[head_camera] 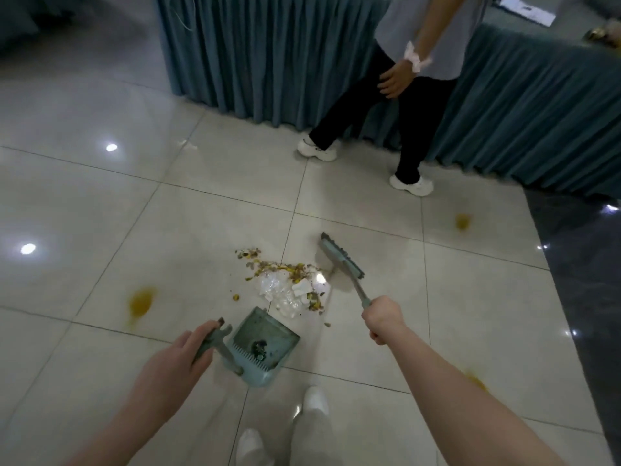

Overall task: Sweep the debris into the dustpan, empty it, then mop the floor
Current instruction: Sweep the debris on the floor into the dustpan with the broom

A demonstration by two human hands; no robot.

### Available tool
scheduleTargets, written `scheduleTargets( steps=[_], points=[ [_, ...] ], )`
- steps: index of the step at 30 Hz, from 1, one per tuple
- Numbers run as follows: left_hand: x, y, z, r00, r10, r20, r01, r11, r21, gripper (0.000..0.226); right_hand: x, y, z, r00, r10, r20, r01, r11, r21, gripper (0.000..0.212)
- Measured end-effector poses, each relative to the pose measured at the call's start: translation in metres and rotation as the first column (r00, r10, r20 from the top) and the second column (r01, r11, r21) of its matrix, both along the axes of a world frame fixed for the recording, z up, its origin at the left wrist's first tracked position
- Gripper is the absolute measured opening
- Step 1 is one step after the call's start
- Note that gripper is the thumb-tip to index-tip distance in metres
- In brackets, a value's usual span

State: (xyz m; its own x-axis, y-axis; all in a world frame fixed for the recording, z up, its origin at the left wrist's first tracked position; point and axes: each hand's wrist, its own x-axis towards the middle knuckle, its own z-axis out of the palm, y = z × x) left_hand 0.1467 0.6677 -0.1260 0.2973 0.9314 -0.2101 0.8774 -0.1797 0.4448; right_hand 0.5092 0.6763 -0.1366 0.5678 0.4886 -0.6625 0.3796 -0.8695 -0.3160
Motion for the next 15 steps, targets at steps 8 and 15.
scheduleTargets(
  steps=[8, 15],
  points=[
    [0.029, -0.008, -0.008, 0.997, 0.083, -0.003, -0.083, 0.997, 0.0, 0.047, 0.012, 0.02, -0.013, 0.988, 0.088, -0.125, -0.1, 0.991, -0.093, 0.012],
    [0.052, -0.022, 0.001, 0.992, 0.127, 0.001, -0.127, 0.992, -0.001, 0.045, 0.003, -0.007, 0.0, 0.963, 0.193, -0.19, -0.216, 0.97, -0.112, 0.019]
  ],
)
